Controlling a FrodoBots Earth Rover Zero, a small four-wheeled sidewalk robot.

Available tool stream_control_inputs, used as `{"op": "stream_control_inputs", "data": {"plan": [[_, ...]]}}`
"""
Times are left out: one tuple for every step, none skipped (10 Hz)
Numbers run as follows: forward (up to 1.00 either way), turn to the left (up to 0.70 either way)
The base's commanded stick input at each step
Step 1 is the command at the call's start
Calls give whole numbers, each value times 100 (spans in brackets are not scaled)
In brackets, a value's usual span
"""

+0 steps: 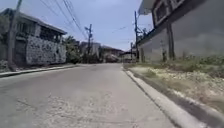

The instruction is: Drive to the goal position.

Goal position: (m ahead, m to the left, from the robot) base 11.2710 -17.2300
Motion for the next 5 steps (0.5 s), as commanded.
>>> {"op": "stream_control_inputs", "data": {"plan": [[100, 0], [100, 0], [100, 0], [100, 0], [100, 0]]}}
